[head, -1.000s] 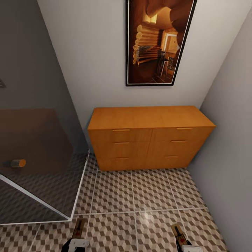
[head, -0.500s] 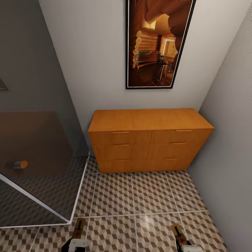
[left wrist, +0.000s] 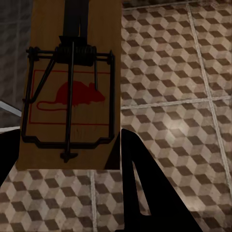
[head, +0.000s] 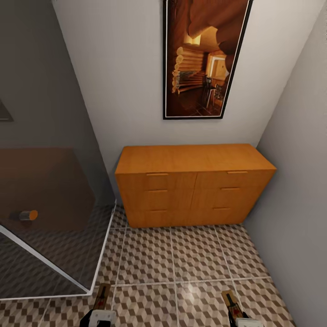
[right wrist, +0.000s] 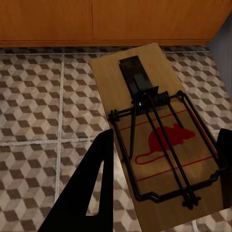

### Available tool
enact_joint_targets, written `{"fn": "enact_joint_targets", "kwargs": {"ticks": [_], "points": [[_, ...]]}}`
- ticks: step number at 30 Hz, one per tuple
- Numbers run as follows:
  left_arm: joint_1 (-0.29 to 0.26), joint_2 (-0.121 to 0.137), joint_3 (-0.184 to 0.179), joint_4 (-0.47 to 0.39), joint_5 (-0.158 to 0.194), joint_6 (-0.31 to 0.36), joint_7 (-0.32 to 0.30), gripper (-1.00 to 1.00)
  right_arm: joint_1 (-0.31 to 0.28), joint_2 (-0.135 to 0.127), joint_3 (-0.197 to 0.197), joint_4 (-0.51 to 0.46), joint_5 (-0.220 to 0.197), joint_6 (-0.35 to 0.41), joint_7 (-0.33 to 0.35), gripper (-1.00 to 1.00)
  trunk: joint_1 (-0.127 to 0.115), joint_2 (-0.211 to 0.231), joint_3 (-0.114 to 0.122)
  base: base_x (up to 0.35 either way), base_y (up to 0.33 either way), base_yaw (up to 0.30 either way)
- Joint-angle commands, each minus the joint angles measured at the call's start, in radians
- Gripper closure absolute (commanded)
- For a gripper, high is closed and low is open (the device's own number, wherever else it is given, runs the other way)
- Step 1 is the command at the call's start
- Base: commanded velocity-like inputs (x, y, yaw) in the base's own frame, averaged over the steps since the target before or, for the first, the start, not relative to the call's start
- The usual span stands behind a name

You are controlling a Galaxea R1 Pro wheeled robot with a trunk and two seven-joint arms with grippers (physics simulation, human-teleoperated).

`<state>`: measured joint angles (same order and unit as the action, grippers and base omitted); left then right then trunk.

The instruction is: Take the four mousetraps from the cabinet in the bathroom and place them on the bathroom floor. Make sure all four end up on the same floor surface, and ensure that at least two of them are either under or directly next to the same bathroom sink.

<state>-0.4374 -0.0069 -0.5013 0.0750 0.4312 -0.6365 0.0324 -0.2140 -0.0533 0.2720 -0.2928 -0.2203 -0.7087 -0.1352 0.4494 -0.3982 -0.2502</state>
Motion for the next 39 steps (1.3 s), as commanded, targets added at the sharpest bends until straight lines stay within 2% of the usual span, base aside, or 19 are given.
{"fn": "enact_joint_targets", "kwargs": {"ticks": [1, 39], "points": [[-0.001, -0.001, -0.008, 0.003, 0.000, -0.005, 0.006, 1.00, -0.001, -0.001, 0.009, 0.000, -0.007, -0.003, -0.006, 1.00, 0.001, -0.002, 0.000, 0.000, 0.000, 0.000], [-0.001, 0.000, -0.007, 0.003, 0.000, -0.005, 0.006, 1.00, -0.001, 0.000, 0.009, 0.000, -0.007, -0.003, -0.006, 1.00, 0.001, -0.002, 0.059, 0.000, 0.000, 0.000]]}}
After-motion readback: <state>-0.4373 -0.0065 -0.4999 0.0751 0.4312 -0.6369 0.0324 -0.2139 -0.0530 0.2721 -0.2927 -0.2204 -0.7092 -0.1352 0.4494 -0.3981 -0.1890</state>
